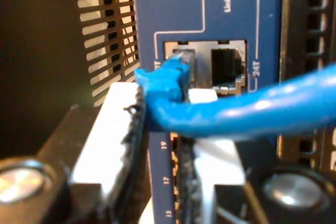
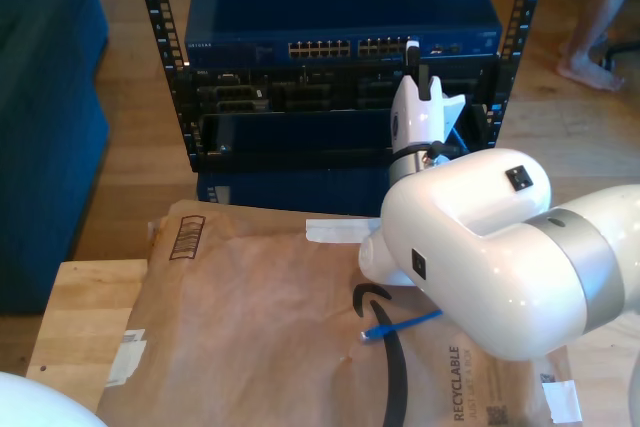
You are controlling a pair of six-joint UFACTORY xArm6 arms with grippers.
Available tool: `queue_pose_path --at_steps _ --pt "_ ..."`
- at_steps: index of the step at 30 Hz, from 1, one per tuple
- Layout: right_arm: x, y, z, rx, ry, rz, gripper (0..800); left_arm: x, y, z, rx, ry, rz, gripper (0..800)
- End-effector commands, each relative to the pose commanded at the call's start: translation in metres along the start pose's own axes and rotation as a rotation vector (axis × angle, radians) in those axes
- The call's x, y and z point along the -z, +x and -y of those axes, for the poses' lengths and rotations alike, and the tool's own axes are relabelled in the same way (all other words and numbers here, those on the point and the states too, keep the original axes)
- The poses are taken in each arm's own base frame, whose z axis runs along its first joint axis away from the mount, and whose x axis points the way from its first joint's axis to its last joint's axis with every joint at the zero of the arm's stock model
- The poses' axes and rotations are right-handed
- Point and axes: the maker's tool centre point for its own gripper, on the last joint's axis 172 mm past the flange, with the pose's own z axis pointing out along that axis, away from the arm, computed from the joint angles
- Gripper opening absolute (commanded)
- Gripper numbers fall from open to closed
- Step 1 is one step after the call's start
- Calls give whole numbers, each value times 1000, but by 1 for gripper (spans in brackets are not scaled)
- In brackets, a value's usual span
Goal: Grab the cable and plug it in
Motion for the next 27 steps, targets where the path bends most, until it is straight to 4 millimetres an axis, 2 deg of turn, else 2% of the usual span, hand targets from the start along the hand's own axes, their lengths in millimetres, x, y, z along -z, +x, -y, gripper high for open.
queue_pose_path --at_steps 4,13,17,19,23,27 --pt "-6 1 -5 -3 -14 -2 0 0 0 0 -1 1 0 800" --pt "-2 4 -8 3 -19 -4 0 0 0 0 0 0 0 800" --pt "5 3 -12 10 -35 1 102 0 0 0 0 0 0 800" --pt "9 4 -12 15 -47 3 188 0 0 0 0 0 0 800" --pt "17 6 -8 23 -46 4 205 0 0 0 0 0 0 800" --pt "14 5 -3 20 -36 2 212 -1 -1 0 0 0 2 800"
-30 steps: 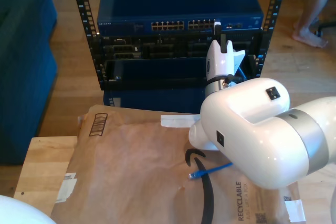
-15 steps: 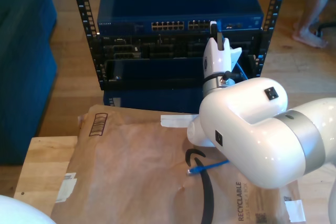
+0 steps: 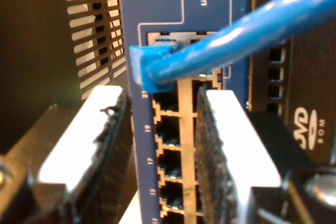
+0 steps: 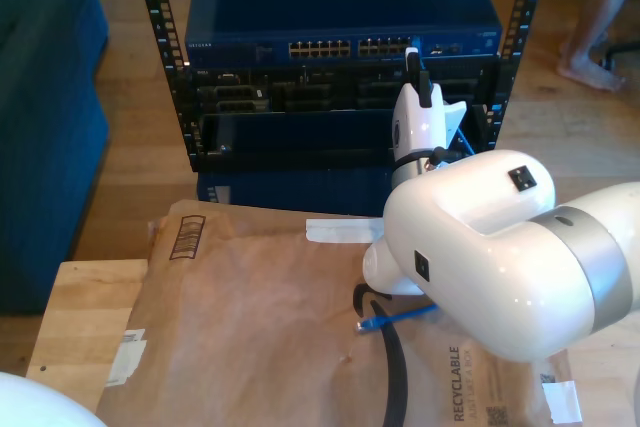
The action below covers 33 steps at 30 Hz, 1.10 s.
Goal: Grab the cable and plug it in
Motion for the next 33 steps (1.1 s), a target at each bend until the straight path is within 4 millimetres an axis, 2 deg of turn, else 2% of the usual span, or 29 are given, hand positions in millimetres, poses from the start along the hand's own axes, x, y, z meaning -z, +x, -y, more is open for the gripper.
queue_pose_path --at_steps 8,15,19,22,25,33 --pt "0 0 1 -1 0 0 214 1 1 0 0 0 -2 800" --pt "-5 9 1 1 3 -15 204 0 0 0 0 0 0 800" --pt "-5 10 2 1 6 -15 162 1 1 0 0 0 -2 800" --pt "-4 10 3 1 9 -15 80 0 0 0 0 0 0 800" --pt "-4 10 3 1 11 -16 31 1 1 0 0 0 -2 800" --pt "-8 8 4 -2 18 -14 9 1 1 0 0 0 -2 800"
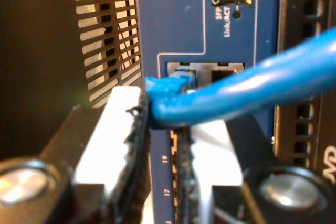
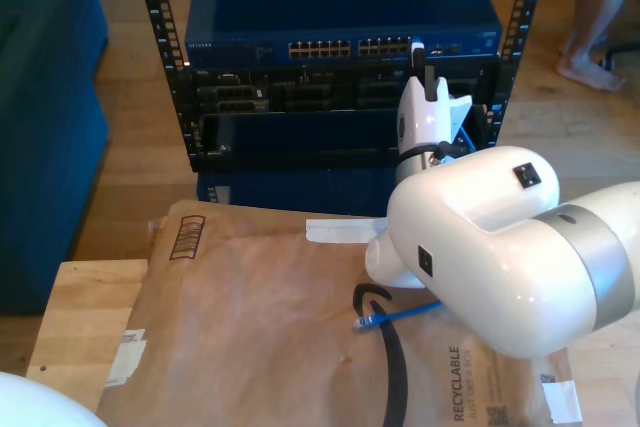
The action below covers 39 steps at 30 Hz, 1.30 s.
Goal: Grab the cable and plug it in
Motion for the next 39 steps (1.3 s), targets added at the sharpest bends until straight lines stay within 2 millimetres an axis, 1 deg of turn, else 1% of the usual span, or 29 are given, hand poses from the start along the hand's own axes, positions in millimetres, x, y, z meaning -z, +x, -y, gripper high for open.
queue_pose_path --at_steps 3,4,8,11,16,20,23,25,28,30,33,34,35,37,39 --pt "2 1 -2 2 -6 0 21 0 0 0 0 0 0 800" --pt "2 1 -2 4 -7 0 43 0 0 0 0 0 0 800" --pt "4 1 -1 16 -11 2 173 0 0 0 0 0 0 800" --pt "9 2 2 24 -21 4 200 0 0 0 0 0 0 800" --pt "28 -6 1 39 -63 28 223 0 0 0 0 0 0 800" --pt "40 -12 14 39 -73 46 240 0 0 0 0 0 2 800" --pt "42 -11 29 55 -77 49 262 0 0 0 0 0 0 800" --pt "46 -9 33 80 -89 51 279 0 0 0 0 0 0 800" --pt "52 0 20 89 -176 56 353 0 0 0 0 0 0 800" --pt "52 12 11 92 -232 45 386 0 0 0 0 0 0 800" --pt "45 29 18 85 -257 24 395 0 0 0 0 0 0 800" --pt "46 35 17 87 -276 19 398 0 0 0 -1 1 0 800" --pt "47 41 17 90 -296 16 423 0 0 0 0 0 0 800" --pt "51 44 14 110 -348 45 434 -1 -1 0 0 0 2 800" --pt "57 44 11 126 -402 86 540 0 0 0 0 0 0 800"
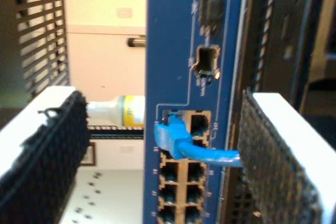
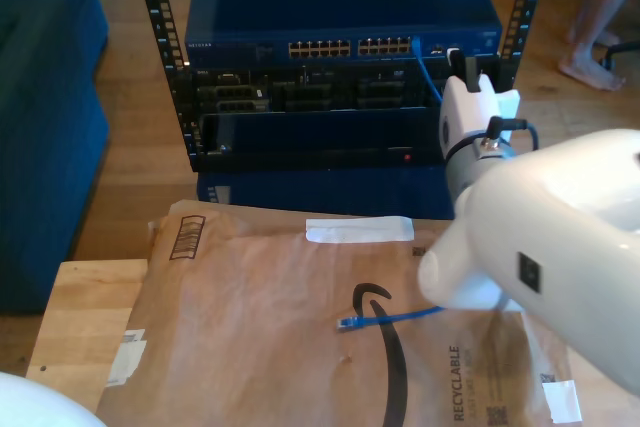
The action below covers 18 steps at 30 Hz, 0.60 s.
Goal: Grab the cable and plug it in
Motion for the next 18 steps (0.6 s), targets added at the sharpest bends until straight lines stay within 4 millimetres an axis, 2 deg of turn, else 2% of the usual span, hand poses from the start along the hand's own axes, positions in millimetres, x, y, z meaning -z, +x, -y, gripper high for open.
queue_pose_path --at_steps 2,3,6,8,9,11,14,18 --pt "6 0 -10 21 -66 35 586 0 0 0 0 0 0 800" --pt "7 6 -9 27 -89 44 608 0 0 0 0 0 0 800" --pt "13 16 -20 60 -204 79 635 0 0 0 0 0 0 800" --pt "22 32 -29 126 -298 102 647 0 0 0 0 0 0 800" --pt "26 41 -31 169 -352 114 693 0 0 0 0 0 2 800" --pt "39 65 -53 239 -504 127 789 0 0 0 0 0 0 800" --pt "67 115 -72 312 -683 112 793 0 0 0 0 0 0 800" --pt "99 177 -73 435 -806 76 794 0 0 0 0 0 0 800"
